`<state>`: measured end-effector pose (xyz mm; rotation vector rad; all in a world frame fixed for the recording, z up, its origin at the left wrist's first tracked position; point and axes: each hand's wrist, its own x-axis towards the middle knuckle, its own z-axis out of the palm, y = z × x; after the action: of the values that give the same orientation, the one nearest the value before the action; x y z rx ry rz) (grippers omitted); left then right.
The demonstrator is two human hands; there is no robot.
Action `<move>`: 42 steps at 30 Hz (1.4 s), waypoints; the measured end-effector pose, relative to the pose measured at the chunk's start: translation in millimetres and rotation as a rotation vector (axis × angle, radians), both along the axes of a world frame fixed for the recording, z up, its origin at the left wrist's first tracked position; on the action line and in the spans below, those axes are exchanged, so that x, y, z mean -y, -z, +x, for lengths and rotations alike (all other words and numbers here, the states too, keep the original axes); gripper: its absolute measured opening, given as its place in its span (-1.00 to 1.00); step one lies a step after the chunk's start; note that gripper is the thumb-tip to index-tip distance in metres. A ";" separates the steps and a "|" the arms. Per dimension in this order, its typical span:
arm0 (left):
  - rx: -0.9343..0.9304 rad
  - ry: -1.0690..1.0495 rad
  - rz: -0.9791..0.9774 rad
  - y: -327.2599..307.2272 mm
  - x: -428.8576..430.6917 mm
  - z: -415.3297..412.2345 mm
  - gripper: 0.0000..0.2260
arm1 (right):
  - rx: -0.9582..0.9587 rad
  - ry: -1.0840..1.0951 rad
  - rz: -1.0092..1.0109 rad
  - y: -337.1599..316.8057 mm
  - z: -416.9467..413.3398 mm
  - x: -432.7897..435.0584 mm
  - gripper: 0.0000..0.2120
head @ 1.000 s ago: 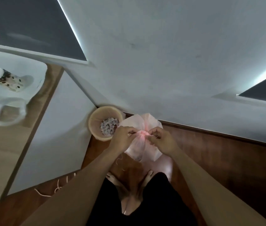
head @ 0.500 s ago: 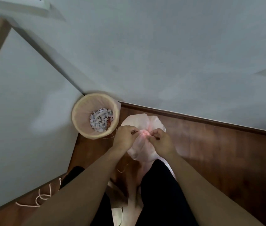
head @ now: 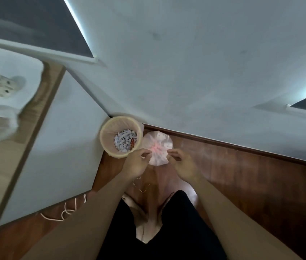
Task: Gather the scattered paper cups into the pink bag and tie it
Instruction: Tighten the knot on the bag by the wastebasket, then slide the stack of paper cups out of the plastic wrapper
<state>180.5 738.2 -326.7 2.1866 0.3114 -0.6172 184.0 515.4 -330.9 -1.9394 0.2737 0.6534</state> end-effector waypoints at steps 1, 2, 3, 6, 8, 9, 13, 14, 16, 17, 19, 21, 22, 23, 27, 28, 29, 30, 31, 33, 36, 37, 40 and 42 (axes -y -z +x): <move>0.001 0.000 0.000 -23.9 -1.8 -4.2 -0.76 | 0.006 -0.013 -0.001 -24.4 -2.1 0.4 -0.78; 0.003 -0.004 -0.004 -47.4 -3.8 -7.8 -0.76 | 0.013 -0.019 0.002 -47.1 -3.9 1.5 -0.77; 0.003 -0.009 -0.008 -79.2 -5.3 -13.5 -0.75 | 0.013 -0.035 0.000 -78.2 -6.9 3.1 -0.76; -0.012 -0.041 -0.035 -148.0 -8.3 -27.6 -0.74 | 0.027 -0.057 -0.002 -144.5 -13.3 5.9 -0.76; -0.027 -0.062 -0.062 -188.0 -10.1 -38.9 -0.74 | 0.037 -0.062 -0.003 -186.6 -18.0 6.4 -0.77; -0.032 -0.071 -0.065 -203.0 -11.5 -43.0 -0.74 | 0.042 -0.065 -0.009 -202.9 -18.5 5.9 -0.76; -0.007 -0.115 -0.042 -249.8 -18.7 -58.5 -0.74 | 0.073 -0.117 -0.027 -248.5 -20.2 1.6 -0.74; 0.005 -0.136 -0.040 -260.4 -22.5 -64.4 -0.74 | 0.081 -0.125 -0.016 -257.3 -21.7 -1.8 -0.74; 0.030 -0.164 -0.032 -273.7 -31.3 -70.3 -0.76 | 0.098 -0.140 -0.007 -267.6 -20.4 -9.1 -0.75; 0.044 -0.181 -0.033 -279.4 -37.6 -72.8 -0.77 | 0.109 -0.154 0.001 -271.5 -18.5 -14.5 -0.75; 0.060 -0.227 -0.030 -289.3 -52.2 -79.2 -0.77 | 0.126 -0.185 0.019 -278.7 -15.4 -28.6 -0.75; 0.078 -0.267 -0.007 -297.6 -68.6 -85.4 -0.75 | 0.131 -0.212 0.034 -288.2 -12.5 -45.1 -0.75; 0.086 -0.275 0.000 -299.9 -74.9 -87.4 -0.75 | 0.130 -0.217 0.042 -291.1 -10.9 -51.8 -0.75; 0.096 -0.286 0.001 -302.9 -82.1 -91.0 -0.75 | 0.132 -0.229 0.045 -294.1 -10.6 -60.0 -0.74; 0.133 -0.360 -0.043 -315.7 -112.5 -101.5 -0.81 | 0.152 -0.264 0.081 -307.6 -6.6 -96.2 -0.75; 0.139 -0.370 -0.048 -317.7 -123.5 -103.9 -0.80 | 0.162 -0.272 0.088 -310.5 -5.8 -108.0 -0.74; 0.149 -0.375 -0.053 -319.3 -134.1 -106.7 -0.79 | 0.171 -0.283 0.087 -312.8 -5.4 -118.8 -0.74; 0.162 -0.377 -0.059 -320.7 -145.0 -109.1 -0.77 | 0.182 -0.296 0.078 -314.2 -5.1 -129.7 -0.73; 0.178 -0.379 -0.061 -322.4 -156.8 -111.8 -0.75 | 0.189 -0.309 0.062 -315.5 -5.6 -141.1 -0.73; 0.195 -0.397 -0.068 -324.4 -181.3 -119.8 -0.74 | 0.203 -0.323 0.040 -317.5 -9.8 -165.0 -0.72; 0.189 -0.418 -0.093 -325.4 -229.9 -135.7 -0.77 | 0.208 -0.325 0.034 -324.2 -22.5 -212.3 -0.72; 0.187 -0.425 -0.097 -326.5 -246.2 -140.8 -0.77 | 0.200 -0.323 0.038 -326.5 -28.1 -226.7 -0.72; 0.186 -0.441 -0.107 -327.2 -297.1 -155.3 -0.78 | 0.191 -0.321 0.045 -327.9 -44.8 -270.6 -0.73; 0.175 -0.447 -0.112 -329.3 -328.0 -161.0 -0.78 | 0.194 -0.311 0.038 -328.8 -51.3 -296.7 -0.73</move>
<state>19.5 1066.2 2.6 1.9575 0.6326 -0.1883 132.8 812.1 -2.1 -2.0099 -0.1630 0.6584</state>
